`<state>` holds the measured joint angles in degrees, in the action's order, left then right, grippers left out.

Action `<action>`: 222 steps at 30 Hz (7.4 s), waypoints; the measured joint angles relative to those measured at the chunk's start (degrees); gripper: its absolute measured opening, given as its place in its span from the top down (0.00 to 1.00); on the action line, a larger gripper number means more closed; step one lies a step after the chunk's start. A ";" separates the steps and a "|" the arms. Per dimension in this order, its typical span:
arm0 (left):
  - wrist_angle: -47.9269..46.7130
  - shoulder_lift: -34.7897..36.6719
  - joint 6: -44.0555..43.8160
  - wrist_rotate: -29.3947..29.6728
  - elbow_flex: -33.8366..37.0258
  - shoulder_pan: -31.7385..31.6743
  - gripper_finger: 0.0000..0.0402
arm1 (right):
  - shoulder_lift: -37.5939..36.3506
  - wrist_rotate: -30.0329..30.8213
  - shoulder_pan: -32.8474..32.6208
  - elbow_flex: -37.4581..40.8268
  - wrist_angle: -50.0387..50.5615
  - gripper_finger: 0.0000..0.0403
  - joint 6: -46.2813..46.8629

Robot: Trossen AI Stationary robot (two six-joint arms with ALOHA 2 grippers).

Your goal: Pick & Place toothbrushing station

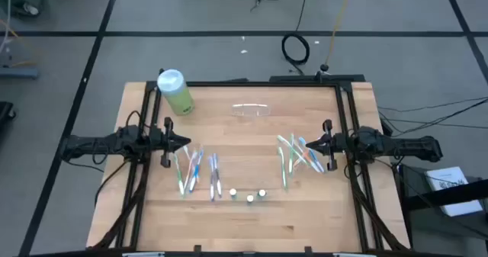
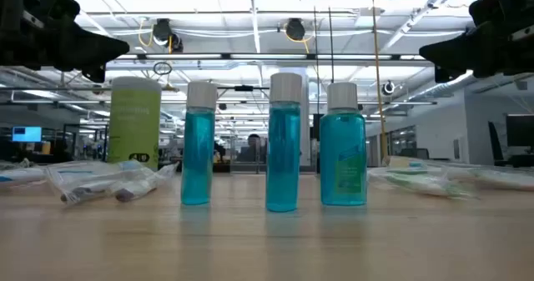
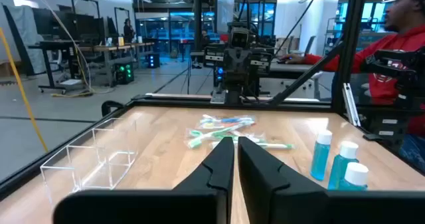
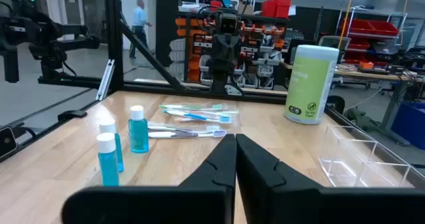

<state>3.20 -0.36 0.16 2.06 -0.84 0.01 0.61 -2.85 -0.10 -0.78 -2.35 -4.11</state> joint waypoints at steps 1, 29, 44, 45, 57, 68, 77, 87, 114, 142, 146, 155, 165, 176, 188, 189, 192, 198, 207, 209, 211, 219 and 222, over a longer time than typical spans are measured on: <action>0.00 0.00 0.00 -0.02 0.00 0.00 0.94 | 0.01 0.02 0.00 0.00 0.00 1.00 -0.01; 0.00 0.00 0.00 0.00 0.00 0.02 0.94 | 0.01 0.00 0.00 0.00 -0.01 1.00 -0.01; 0.00 -0.02 0.00 0.00 0.00 0.00 0.94 | 0.00 0.01 0.00 0.00 -0.01 1.00 0.01; 0.00 0.00 0.00 0.00 0.00 0.00 0.94 | 0.01 0.00 0.00 0.00 0.00 1.00 0.01; 0.00 0.00 0.00 -0.02 0.00 0.00 0.94 | -0.01 0.01 0.00 0.00 -0.01 1.00 0.00; 0.00 -0.02 0.00 -0.02 0.00 0.01 0.94 | 0.00 0.00 0.00 0.00 -0.02 1.00 0.01; 0.00 -0.02 0.00 0.00 0.00 0.02 0.94 | 0.01 0.01 0.00 0.00 0.00 1.00 0.01; 0.00 0.00 0.00 -0.02 0.00 0.02 0.94 | -0.01 0.00 0.00 0.00 0.00 1.00 -0.01; 0.35 -0.01 3.94 0.07 0.00 0.02 0.94 | 0.01 -0.24 0.00 0.00 -1.41 1.00 0.57; 0.48 -0.02 2.56 1.45 0.00 0.02 0.94 | 0.38 -1.28 0.00 0.00 -19.18 0.99 7.86; 0.48 -0.01 2.56 1.45 0.00 0.02 0.94 | 2.46 -1.54 0.00 -0.48 -23.58 0.89 8.24; 0.39 -0.02 2.56 1.47 0.00 0.02 0.94 | 19.19 13.69 -0.02 -17.24 2.47 0.48 8.40; 1.50 -0.01 2.56 1.52 0.00 0.02 0.94 | 45.33 20.47 -0.01 -38.63 43.60 0.53 22.57; 1.66 -0.02 2.06 1.12 0.00 0.02 0.94 | 53.27 15.78 -0.02 -36.11 45.92 0.44 32.39; 1.25 -0.02 1.01 4.42 0.00 0.02 0.94 | 57.10 19.16 0.02 -24.95 27.39 0.47 32.08; 1.18 0.00 0.95 4.42 0.00 0.02 0.94 | 57.22 19.13 0.02 -24.35 26.00 0.47 32.05; 1.01 -0.01 0.67 4.43 0.00 0.02 0.94 | 57.30 19.25 0.02 -23.50 24.89 0.47 32.01; 0.94 -0.01 -0.70 4.44 0.00 0.01 0.94 | 57.27 19.34 0.04 -23.28 26.52 0.48 31.31; 0.87 0.00 0.30 4.44 0.00 0.02 0.94 | 57.27 19.30 0.04 -23.28 26.67 0.58 31.48; 0.87 -0.02 1.26 4.44 0.00 0.02 0.94 | 57.27 19.28 0.04 -23.28 26.67 0.63 31.81; 0.83 -0.02 1.47 4.46 0.00 0.02 0.94 | 57.27 19.28 0.04 -23.28 26.67 0.67 31.90; 0.81 -0.02 1.60 4.46 0.00 0.01 0.94 | 57.27 19.26 0.04 -23.28 26.16 0.89 32.36; 0.81 -0.02 1.60 4.46 0.00 0.02 0.94 | 57.27 19.26 0.04 -23.28 25.04 0.97 32.10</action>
<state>4.01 -0.38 1.76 6.52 -0.84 0.03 57.89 16.40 -0.05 -24.05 22.69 27.99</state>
